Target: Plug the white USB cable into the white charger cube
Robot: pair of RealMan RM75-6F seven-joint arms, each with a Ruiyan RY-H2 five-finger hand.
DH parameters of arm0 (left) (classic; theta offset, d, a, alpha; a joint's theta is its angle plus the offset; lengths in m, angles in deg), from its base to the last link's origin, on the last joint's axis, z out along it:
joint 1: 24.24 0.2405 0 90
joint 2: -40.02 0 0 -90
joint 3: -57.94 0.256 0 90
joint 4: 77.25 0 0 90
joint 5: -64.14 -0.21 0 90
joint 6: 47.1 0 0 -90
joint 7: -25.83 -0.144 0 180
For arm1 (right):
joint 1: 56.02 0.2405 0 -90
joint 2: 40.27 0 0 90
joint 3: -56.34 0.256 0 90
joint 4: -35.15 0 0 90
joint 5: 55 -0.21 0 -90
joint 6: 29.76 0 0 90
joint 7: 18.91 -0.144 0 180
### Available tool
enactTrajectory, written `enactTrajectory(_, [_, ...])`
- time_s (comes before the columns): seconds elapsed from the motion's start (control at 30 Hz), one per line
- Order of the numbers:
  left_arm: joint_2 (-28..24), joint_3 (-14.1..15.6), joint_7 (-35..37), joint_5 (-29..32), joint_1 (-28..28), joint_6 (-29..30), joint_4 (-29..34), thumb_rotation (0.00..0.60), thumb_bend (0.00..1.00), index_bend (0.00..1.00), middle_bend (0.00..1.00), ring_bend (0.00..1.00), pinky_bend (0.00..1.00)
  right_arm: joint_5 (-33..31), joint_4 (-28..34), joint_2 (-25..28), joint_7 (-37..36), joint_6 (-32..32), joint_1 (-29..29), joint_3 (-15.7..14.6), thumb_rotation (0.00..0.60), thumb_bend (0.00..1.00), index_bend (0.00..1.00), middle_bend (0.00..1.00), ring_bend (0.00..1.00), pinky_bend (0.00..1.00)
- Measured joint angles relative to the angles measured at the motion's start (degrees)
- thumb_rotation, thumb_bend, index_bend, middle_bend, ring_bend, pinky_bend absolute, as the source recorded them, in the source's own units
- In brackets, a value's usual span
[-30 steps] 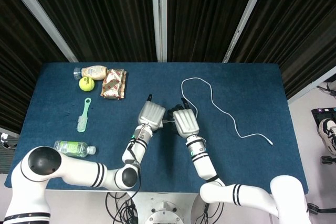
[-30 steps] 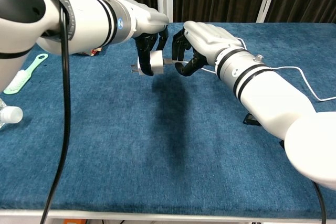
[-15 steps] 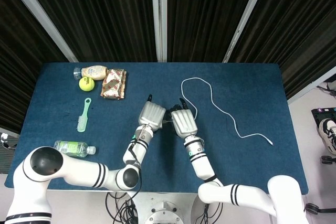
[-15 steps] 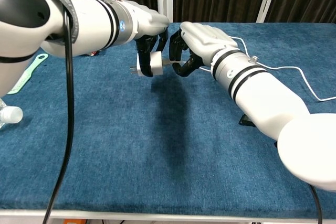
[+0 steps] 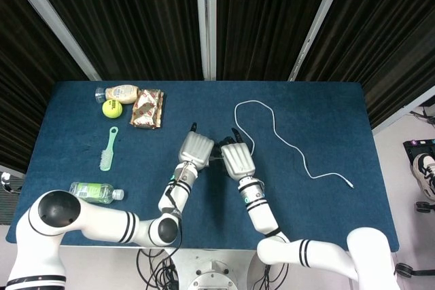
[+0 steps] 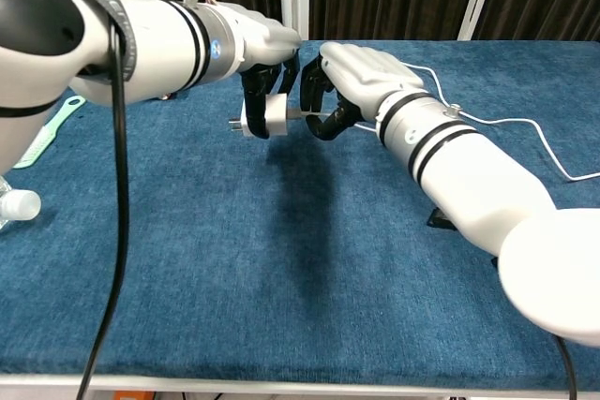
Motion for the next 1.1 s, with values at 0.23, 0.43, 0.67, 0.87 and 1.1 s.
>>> enactTrajectory(0.23, [-1.10, 2.73, 3.07, -3.20, 2.80, -2.25, -0.58, 0.600, 0.19, 0.42, 0.50, 0.38, 0.09, -0.15, 4.17, 4.78, 0.66, -0.42, -2.33, -1.55, 0.600, 0.28, 0.15, 0.28, 0.15, 0.00])
enactTrajectory(0.43, [-1.10, 4.20, 5.23, -3.77, 4.57, -4.38, -2.83, 0.600, 0.13, 0.17, 0.29, 0.20, 0.08, -0.27, 9.82, 10.91, 3.64, -1.18, -4.39, -3.45, 0.600, 0.28, 0.13, 0.27, 0.15, 0.00])
enactTrajectory(0.67, [-4.35, 5.17, 13.13, -12.24, 9.08, -4.43, -1.46, 0.600, 0.11, 0.12, 0.23, 0.13, 0.04, -0.11, 15.00, 18.54, 4.15, -3.00, -7.25, -4.35, 0.600, 0.28, 0.12, 0.26, 0.15, 0.00])
enactTrajectory(0.87, [-13.54, 7.03, 24.39, -24.63, 17.48, -0.30, 2.16, 0.600, 0.09, 0.14, 0.23, 0.13, 0.04, 2.63, 18.63, 26.35, -2.61, -3.98, -10.55, -4.74, 0.600, 0.32, 0.16, 0.25, 0.15, 0.00])
enactTrajectory(1.1, [-22.81, 11.56, 44.15, -41.44, 32.28, 9.10, 1.12, 0.600, 0.09, 0.19, 0.24, 0.13, 0.04, 13.53, 20.33, 37.91, -16.88, -7.46, -18.15, -8.89, 0.600, 0.33, 0.16, 0.23, 0.07, 0.00])
